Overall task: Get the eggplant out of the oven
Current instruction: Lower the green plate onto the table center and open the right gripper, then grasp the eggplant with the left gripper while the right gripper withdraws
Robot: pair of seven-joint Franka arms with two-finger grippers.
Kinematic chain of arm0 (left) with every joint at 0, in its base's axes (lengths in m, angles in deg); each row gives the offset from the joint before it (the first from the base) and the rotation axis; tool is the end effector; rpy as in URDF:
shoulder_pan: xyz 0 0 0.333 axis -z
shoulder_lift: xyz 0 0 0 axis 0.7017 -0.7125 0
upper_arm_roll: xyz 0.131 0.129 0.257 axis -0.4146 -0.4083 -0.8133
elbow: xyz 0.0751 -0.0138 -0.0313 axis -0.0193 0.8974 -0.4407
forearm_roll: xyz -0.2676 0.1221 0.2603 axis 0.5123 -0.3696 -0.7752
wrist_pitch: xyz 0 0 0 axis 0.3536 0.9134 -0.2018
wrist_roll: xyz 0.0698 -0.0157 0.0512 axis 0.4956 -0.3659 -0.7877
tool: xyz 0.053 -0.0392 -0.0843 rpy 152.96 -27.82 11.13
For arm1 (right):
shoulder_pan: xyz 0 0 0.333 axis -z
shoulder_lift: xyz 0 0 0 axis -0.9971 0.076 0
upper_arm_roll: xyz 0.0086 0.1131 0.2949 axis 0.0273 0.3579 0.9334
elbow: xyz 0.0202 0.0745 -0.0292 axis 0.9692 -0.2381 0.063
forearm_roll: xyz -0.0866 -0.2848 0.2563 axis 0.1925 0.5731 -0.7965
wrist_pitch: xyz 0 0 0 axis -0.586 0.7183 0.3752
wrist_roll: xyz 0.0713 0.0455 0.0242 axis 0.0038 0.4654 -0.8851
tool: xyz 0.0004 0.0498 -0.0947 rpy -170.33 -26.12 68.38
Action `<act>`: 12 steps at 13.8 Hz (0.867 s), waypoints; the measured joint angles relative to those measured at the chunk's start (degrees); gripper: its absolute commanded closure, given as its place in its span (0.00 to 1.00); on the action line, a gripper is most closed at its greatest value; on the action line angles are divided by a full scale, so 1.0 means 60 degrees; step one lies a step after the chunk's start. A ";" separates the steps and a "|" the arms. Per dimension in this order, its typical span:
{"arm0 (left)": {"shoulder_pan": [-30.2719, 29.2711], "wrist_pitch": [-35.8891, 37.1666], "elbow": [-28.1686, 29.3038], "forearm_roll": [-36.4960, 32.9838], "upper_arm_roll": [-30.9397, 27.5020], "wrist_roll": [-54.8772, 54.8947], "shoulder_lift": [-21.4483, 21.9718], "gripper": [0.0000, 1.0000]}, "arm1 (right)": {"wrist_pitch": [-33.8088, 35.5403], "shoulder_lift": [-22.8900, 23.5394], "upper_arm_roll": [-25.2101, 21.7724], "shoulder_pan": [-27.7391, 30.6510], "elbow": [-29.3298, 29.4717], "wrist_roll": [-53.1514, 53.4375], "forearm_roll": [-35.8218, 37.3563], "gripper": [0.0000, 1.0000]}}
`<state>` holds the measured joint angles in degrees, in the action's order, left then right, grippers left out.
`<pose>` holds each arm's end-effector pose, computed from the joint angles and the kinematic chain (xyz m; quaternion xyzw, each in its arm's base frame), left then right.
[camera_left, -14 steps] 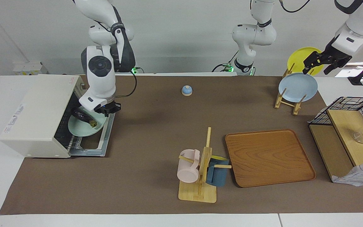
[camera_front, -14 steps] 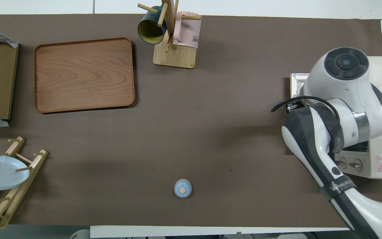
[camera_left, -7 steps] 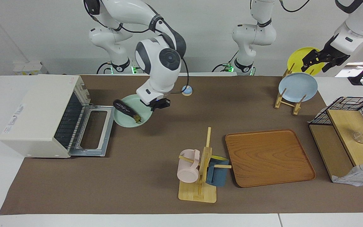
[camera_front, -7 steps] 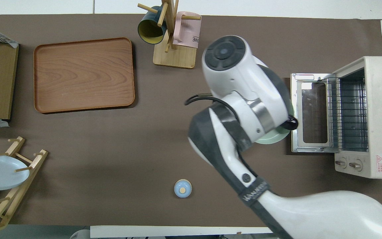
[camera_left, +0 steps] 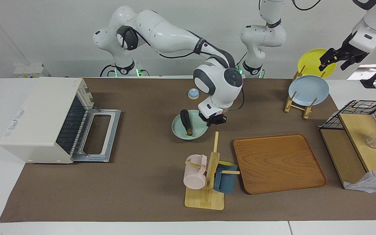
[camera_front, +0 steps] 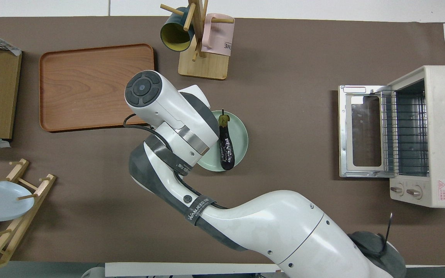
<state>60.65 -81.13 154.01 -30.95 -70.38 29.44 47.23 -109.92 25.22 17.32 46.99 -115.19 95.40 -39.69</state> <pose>0.4700 0.0718 0.6369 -0.9973 0.0250 0.0695 0.0025 0.5515 0.5110 0.3665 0.9887 -0.1374 -0.0414 0.0444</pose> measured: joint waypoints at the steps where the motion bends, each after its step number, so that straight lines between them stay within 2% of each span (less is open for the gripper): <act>1: -0.0001 -0.0023 0.0018 -0.0002 0.0000 -0.0054 0.0000 0.00 | -0.0351 -0.0002 0.0000 0.0011 -0.0006 0.0046 -0.0065 0.38; 4: 0.0011 -0.0691 0.0548 -0.0003 0.0041 -0.0977 0.0113 0.00 | -0.0781 -0.0026 -0.0002 0.0024 -0.0002 0.0066 -0.0062 0.38; 6: 0.0027 -0.1938 0.1689 0.0006 0.0524 -0.1988 0.0411 0.00 | -0.0829 -0.0332 -0.0040 0.0148 0.0067 -0.0083 -0.0036 0.38; 7: 0.0045 -0.2717 0.2384 0.0007 0.1065 -0.2747 0.0515 0.00 | -0.0511 -0.0705 -0.0066 0.0349 0.0065 -0.0518 -0.0021 0.38; 9: 0.0421 -0.4311 0.3553 0.0011 0.1974 -0.4176 0.0513 0.00 | 0.0462 -0.1589 -0.0103 0.1168 -0.0158 -0.1857 -0.0009 0.53; 10: 0.0884 -0.5033 0.4021 0.0014 0.2158 -0.4837 0.0455 0.00 | 0.0725 -0.2129 -0.0102 0.1776 -0.0608 -0.2614 -0.0011 0.64; 12: 0.2246 -0.6439 0.4617 0.0017 0.2238 -0.6522 0.0008 0.00 | 0.0498 -0.3279 -0.0090 0.3042 -0.2388 -0.3977 -0.0028 0.91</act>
<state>74.13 -119.76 181.71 -30.85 -56.95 -9.70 47.27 -106.93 5.54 16.78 65.24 -129.52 71.53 -39.85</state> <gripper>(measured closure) 0.000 0.626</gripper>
